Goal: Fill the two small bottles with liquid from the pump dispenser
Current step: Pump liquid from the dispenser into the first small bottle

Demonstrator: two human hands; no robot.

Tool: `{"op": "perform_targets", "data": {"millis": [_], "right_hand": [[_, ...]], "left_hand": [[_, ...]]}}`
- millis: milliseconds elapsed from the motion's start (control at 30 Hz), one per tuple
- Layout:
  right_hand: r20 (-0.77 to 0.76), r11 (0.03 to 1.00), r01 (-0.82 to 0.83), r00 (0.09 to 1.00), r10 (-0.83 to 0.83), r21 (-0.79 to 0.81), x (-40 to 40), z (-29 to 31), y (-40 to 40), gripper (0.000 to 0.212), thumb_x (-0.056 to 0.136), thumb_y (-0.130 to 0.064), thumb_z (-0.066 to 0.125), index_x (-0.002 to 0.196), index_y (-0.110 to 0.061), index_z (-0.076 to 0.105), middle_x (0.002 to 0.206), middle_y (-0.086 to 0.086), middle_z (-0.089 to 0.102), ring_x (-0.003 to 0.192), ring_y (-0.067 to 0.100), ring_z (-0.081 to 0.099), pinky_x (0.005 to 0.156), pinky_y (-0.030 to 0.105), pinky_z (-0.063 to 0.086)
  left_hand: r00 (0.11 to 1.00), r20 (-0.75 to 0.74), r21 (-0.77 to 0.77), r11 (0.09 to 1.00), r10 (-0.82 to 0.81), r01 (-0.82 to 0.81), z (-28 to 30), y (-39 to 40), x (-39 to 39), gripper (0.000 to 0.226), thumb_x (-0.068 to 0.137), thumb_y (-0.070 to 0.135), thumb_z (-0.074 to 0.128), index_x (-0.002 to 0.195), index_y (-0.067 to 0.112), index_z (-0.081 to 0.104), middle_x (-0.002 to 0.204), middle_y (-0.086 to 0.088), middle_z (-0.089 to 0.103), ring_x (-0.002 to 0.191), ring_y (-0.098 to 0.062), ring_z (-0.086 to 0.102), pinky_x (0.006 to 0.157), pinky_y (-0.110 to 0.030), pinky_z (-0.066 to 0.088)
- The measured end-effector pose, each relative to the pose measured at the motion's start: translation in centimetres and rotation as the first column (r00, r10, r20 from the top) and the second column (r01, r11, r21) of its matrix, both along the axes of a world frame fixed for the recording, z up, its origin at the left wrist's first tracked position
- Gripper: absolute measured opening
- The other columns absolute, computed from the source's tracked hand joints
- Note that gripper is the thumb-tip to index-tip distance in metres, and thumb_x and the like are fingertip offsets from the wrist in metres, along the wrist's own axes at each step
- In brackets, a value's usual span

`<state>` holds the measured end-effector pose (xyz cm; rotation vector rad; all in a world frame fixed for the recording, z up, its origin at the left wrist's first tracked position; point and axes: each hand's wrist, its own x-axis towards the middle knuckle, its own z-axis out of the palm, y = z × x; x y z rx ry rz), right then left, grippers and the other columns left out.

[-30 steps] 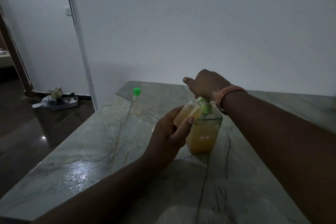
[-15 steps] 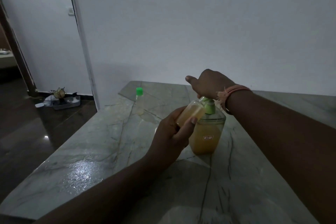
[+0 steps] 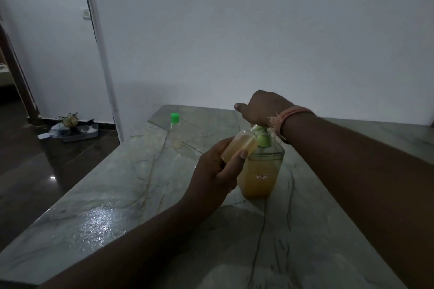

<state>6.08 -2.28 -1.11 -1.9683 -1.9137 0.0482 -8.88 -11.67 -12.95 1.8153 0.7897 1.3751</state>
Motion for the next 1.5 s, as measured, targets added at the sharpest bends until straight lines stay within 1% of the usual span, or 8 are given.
{"op": "perform_targets", "data": {"millis": [200,433,567,733,967,1067,1233,1500], "right_hand": [[-0.152,0.997,0.015,0.988,-0.004,0.070,0.5,-1.1,0.0,0.062,0.093,-0.063,0.041,0.093,-0.009,0.072,0.096,0.011,0.073,0.087,0.030,0.067,0.080,0.036,0.048],[-0.047,0.999,-0.027,0.999,0.028,0.021,0.1,-0.3,-0.1,0.054,0.091,-0.063,0.044,0.077,-0.015,0.063,0.096,0.011,0.073,0.086,0.031,0.066,0.084,0.038,0.051],[-0.045,0.996,-0.034,0.998,0.038,0.082,0.2,-0.3,-0.1,0.056,0.093,-0.062,0.044,0.072,-0.014,0.064,0.087,0.008,0.072,0.078,0.027,0.066,0.079,0.036,0.051],[-0.090,0.998,-0.007,0.996,0.013,0.064,0.5,-1.0,0.1,0.058,0.094,-0.060,0.043,0.091,-0.009,0.071,0.096,0.010,0.073,0.088,0.030,0.066,0.082,0.036,0.049],[0.028,0.999,-0.019,0.999,0.018,0.031,0.1,-0.2,0.4,0.053,0.092,-0.063,0.045,0.074,-0.016,0.060,0.091,0.009,0.071,0.086,0.030,0.065,0.083,0.037,0.050],[-0.083,0.994,-0.025,0.996,0.034,0.109,0.5,-0.6,0.0,0.061,0.094,-0.063,0.041,0.080,-0.011,0.068,0.081,0.007,0.070,0.077,0.027,0.064,0.079,0.037,0.050],[-0.123,0.998,-0.006,0.992,0.014,0.068,0.6,-1.1,-0.1,0.064,0.092,-0.065,0.041,0.091,-0.009,0.071,0.095,0.010,0.074,0.087,0.030,0.067,0.085,0.038,0.051],[-0.042,0.998,-0.010,0.999,0.013,0.061,0.1,-0.1,-0.2,0.053,0.093,-0.061,0.044,0.071,-0.016,0.059,0.088,0.008,0.070,0.081,0.029,0.065,0.079,0.036,0.050]], "left_hand": [[1.000,-0.005,-0.018,1.000,0.010,-0.011,-0.2,0.2,0.0,0.050,0.090,0.055,0.053,0.128,0.022,0.057,0.076,0.010,0.063,0.055,-0.011,0.058,0.048,-0.023,0.047],[1.000,0.010,-0.024,1.000,0.015,-0.015,-0.2,0.1,0.0,0.063,0.087,0.059,0.053,0.132,0.015,0.057,0.076,0.009,0.062,0.055,-0.011,0.057,0.049,-0.024,0.045],[1.000,0.028,-0.017,1.000,0.000,0.001,-0.2,0.3,0.1,0.057,0.089,0.055,0.054,0.129,0.014,0.058,0.074,0.007,0.061,0.054,-0.012,0.056,0.048,-0.025,0.045],[1.000,0.027,-0.027,1.000,-0.005,0.006,-0.4,0.4,0.1,0.044,0.090,0.053,0.054,0.124,0.025,0.057,0.075,0.006,0.062,0.054,-0.012,0.056,0.048,-0.024,0.045],[1.000,0.000,-0.020,1.000,-0.001,0.001,-0.4,0.2,0.2,0.050,0.091,0.054,0.053,0.127,0.021,0.057,0.076,0.009,0.062,0.055,-0.011,0.056,0.049,-0.025,0.046],[1.000,-0.013,-0.021,0.999,0.026,-0.027,-0.4,0.4,0.2,0.048,0.094,0.050,0.055,0.130,0.018,0.057,0.076,0.009,0.062,0.056,-0.009,0.057,0.049,-0.023,0.046],[0.999,-0.016,0.003,0.999,0.039,-0.039,-0.5,0.5,0.2,0.043,0.098,0.043,0.056,0.131,0.014,0.057,0.076,0.009,0.063,0.055,-0.010,0.059,0.049,-0.023,0.048],[1.000,-0.008,0.016,1.000,0.017,-0.016,-0.2,0.2,0.3,0.034,0.094,0.051,0.053,0.120,0.029,0.058,0.077,0.006,0.065,0.054,-0.013,0.059,0.048,-0.022,0.048]]}}
